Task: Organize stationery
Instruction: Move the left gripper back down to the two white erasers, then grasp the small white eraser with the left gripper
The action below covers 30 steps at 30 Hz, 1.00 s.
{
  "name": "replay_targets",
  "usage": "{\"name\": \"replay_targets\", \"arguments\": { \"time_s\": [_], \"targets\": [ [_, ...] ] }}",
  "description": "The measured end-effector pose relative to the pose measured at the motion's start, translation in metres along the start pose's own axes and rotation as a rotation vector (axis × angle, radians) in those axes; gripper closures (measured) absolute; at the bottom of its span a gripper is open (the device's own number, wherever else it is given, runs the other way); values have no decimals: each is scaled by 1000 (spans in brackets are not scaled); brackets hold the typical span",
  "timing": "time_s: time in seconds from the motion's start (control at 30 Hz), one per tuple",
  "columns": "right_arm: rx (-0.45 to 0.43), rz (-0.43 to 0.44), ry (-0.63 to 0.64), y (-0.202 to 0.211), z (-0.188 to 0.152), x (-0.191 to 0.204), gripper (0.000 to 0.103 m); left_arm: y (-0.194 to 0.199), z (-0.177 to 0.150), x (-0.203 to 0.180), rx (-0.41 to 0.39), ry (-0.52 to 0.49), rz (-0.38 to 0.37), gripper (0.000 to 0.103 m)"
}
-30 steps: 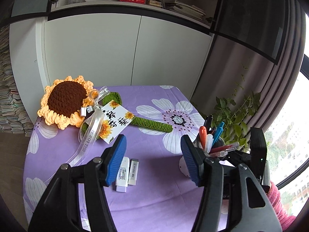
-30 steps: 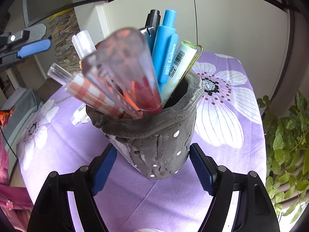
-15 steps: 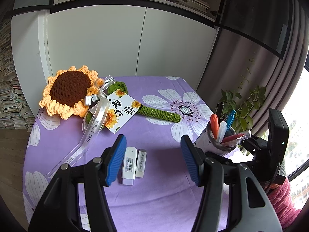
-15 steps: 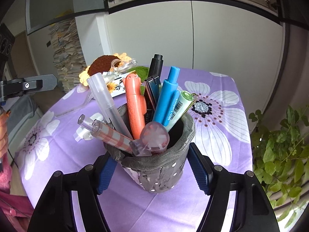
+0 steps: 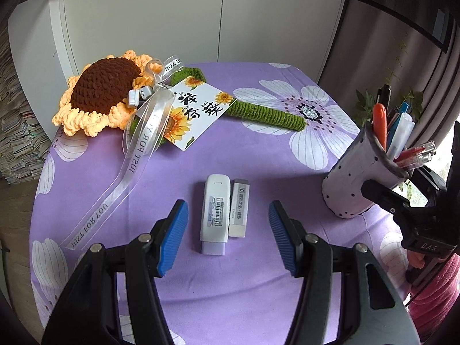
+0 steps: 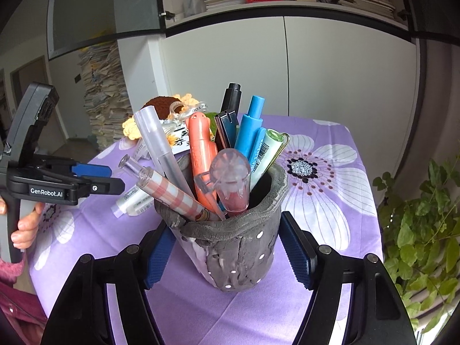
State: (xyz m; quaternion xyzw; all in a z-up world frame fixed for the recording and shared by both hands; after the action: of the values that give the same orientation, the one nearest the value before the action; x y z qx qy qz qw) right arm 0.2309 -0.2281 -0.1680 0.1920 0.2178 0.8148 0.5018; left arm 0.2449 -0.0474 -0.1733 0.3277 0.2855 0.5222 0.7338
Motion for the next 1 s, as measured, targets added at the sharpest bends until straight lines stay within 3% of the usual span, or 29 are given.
{"name": "replay_targets", "arguments": {
  "time_s": [0.47,0.6,0.83,1.0],
  "targets": [
    [41,-18,14,-8,0,0,30,-13,1,-20,29,-48,-28,46],
    [46,-54,43,-9,0,5,30,-11,3,-23,22,-50,-67,47],
    [46,-41,46,-10,-1,6,30,-17,6,-37,15,-98,-138,48],
    [45,-35,38,-9,-1,5,30,-37,10,-31,61,-79,-126,61]
  ]
}}
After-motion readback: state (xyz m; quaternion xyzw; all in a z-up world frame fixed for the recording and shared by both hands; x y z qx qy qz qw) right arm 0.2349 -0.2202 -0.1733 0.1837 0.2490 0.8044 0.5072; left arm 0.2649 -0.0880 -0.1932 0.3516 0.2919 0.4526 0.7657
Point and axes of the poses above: each gripper's, at about its wrist camera, not at the fingertips, and y roughly against the way its jaws point, x to its left, z to its top, the point moved 5 cm from there along -y, roughly the way its jaws point, and after that the axes turned 1 degree about z, right-handed, at the moved point
